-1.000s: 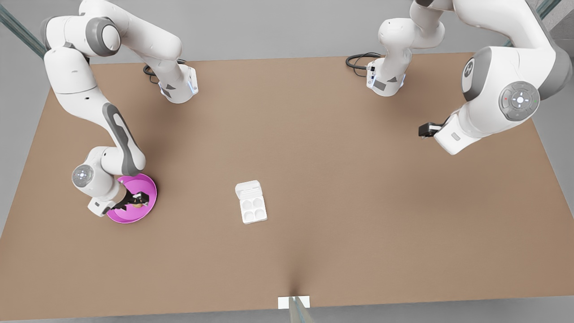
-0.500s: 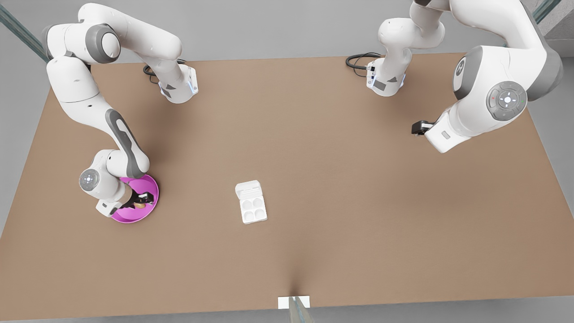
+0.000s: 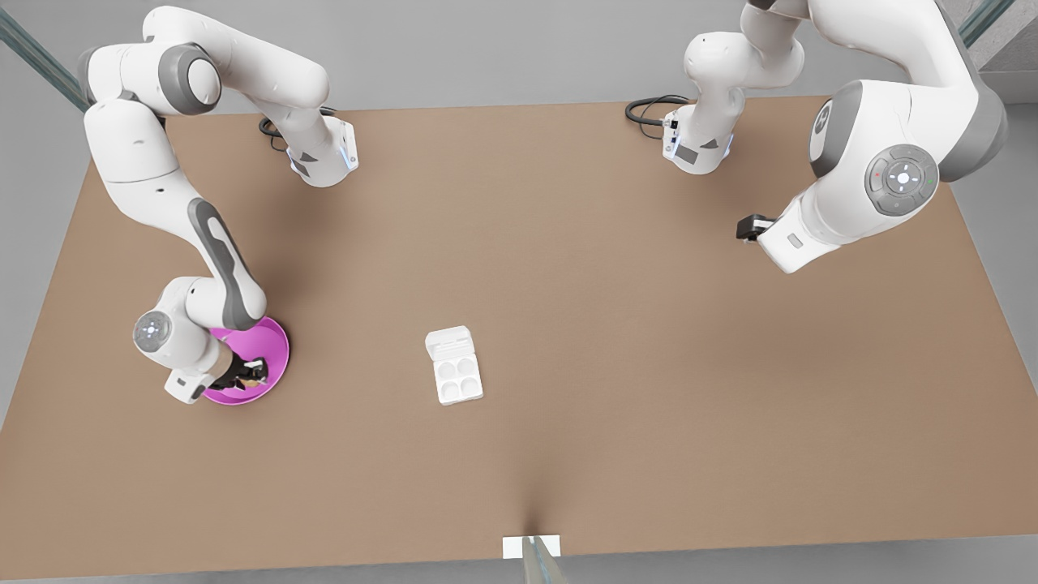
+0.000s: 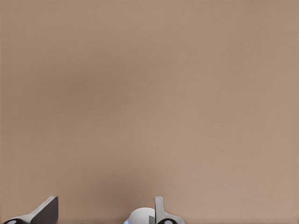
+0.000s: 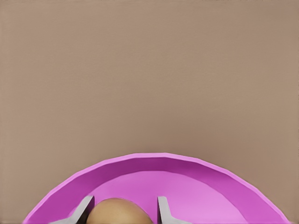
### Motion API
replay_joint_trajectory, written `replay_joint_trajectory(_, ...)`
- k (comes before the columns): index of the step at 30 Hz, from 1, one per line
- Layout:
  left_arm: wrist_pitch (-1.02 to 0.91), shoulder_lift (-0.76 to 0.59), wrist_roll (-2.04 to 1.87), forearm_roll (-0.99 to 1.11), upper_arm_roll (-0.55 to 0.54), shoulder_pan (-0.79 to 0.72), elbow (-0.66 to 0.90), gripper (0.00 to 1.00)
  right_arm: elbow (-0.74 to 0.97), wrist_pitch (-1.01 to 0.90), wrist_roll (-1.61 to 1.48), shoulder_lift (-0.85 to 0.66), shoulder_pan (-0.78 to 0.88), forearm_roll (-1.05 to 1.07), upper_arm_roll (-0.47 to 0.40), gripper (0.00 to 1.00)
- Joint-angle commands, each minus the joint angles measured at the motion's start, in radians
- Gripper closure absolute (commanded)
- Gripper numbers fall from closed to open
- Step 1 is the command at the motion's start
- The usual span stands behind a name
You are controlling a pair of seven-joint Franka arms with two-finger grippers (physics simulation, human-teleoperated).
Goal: Pack egg into the box and close the box lid
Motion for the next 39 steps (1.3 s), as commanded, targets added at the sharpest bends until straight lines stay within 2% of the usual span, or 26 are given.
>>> replay_joint_trajectory(1,-0.003,-0.001,-0.004,0.0,0.0,0.0,0.0,0.0,0.009,-0.035,0.057,-0.003,0.002,-0.022,0.0,0.62)
replay_joint_trajectory(4,-0.003,-0.001,-0.005,0.0,0.0,0.0,0.0,0.0,0.03,-0.035,0.144,-0.009,0.003,-0.017,0.089,0.62)
replay_joint_trajectory(7,-0.01,-0.003,-0.007,0.002,0.0,-0.013,0.0,0.0,0.128,-0.097,0.267,-0.005,0.088,-0.015,0.109,0.62)
replay_joint_trajectory(10,-0.01,-0.001,-0.007,0.004,0.0,-0.013,0.0,0.0,0.174,-0.104,0.376,0.002,0.174,-0.009,0.109,0.62)
replay_joint_trajectory(15,-0.01,-0.001,-0.007,0.004,0.001,-0.013,0.0,0.0,0.219,-0.137,0.397,0.002,0.209,0.038,0.109,0.62)
replay_joint_trajectory(20,-0.01,-0.001,-0.007,0.002,0.001,-0.013,0.0,0.0,0.317,-0.166,0.546,0.066,0.31,0.067,0.108,0.62)
replay_joint_trajectory(25,-0.01,-0.001,-0.007,0.004,0.001,-0.011,0.0,0.0,0.493,-0.167,0.636,0.181,0.43,0.098,0.102,0.61)
replay_joint_trajectory(27,-0.01,-0.001,-0.007,0.002,0.001,-0.011,0.0,0.0,0.584,-0.238,0.636,0.224,0.441,0.095,0.1,0.61)
replay_joint_trajectory(39,-0.009,0.0,-0.007,0.002,0.001,-0.011,0.0,0.0,0.71,-0.224,0.81,0.285,0.594,0.097,0.099,0.61)
